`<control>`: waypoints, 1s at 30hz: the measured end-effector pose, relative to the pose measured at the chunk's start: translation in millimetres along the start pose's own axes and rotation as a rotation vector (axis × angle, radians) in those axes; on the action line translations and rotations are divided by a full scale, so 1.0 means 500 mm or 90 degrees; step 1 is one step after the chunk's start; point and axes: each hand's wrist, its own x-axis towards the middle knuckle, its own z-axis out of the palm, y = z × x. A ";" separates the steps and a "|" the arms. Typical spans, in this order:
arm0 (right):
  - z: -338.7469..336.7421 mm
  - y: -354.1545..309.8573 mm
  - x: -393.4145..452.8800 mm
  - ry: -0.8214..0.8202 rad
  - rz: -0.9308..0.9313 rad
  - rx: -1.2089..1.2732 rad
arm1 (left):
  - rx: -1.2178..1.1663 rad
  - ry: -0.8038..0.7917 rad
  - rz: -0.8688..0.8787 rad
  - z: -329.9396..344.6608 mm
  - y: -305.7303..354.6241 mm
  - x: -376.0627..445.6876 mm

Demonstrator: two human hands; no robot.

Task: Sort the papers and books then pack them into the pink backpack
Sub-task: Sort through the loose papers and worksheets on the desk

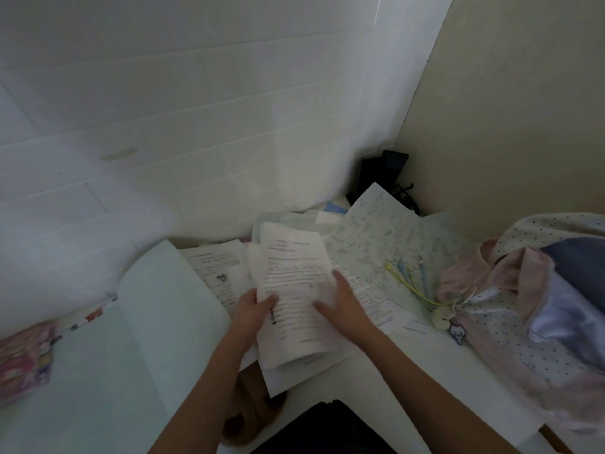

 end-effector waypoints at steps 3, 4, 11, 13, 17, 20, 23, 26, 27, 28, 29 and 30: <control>-0.032 0.034 0.019 0.088 0.145 0.153 | -0.013 -0.074 0.005 0.005 0.001 -0.009; -0.040 0.046 0.022 0.099 0.165 0.194 | -0.021 -0.083 0.000 0.007 0.000 -0.011; -0.073 0.073 0.041 0.263 0.188 -0.050 | 0.020 -0.041 0.050 0.029 0.023 -0.014; -0.077 0.079 0.044 0.205 0.096 0.002 | 0.037 -0.024 0.060 0.025 0.026 -0.015; -0.053 0.060 0.058 0.125 -0.025 -0.034 | 0.090 0.099 0.120 -0.005 0.035 -0.030; -0.006 0.018 0.068 0.187 -0.068 -0.267 | 0.251 0.265 0.153 -0.049 0.034 -0.046; 0.061 -0.041 0.053 0.042 -0.192 -0.268 | 0.433 0.372 0.072 -0.080 0.014 -0.062; 0.124 -0.086 0.030 -0.069 -0.252 -0.231 | 0.460 0.394 -0.002 -0.097 0.001 -0.076; 0.136 -0.095 0.026 -0.088 -0.263 -0.220 | 0.436 0.404 -0.008 -0.103 -0.001 -0.078; 0.144 -0.099 0.024 -0.102 -0.274 -0.215 | 0.408 0.416 -0.008 -0.111 -0.003 -0.079; 0.147 -0.100 0.023 -0.113 -0.284 -0.215 | 0.385 0.427 -0.003 -0.118 -0.004 -0.080; 0.146 -0.100 0.023 -0.127 -0.289 -0.212 | 0.365 0.431 0.008 -0.126 -0.003 -0.080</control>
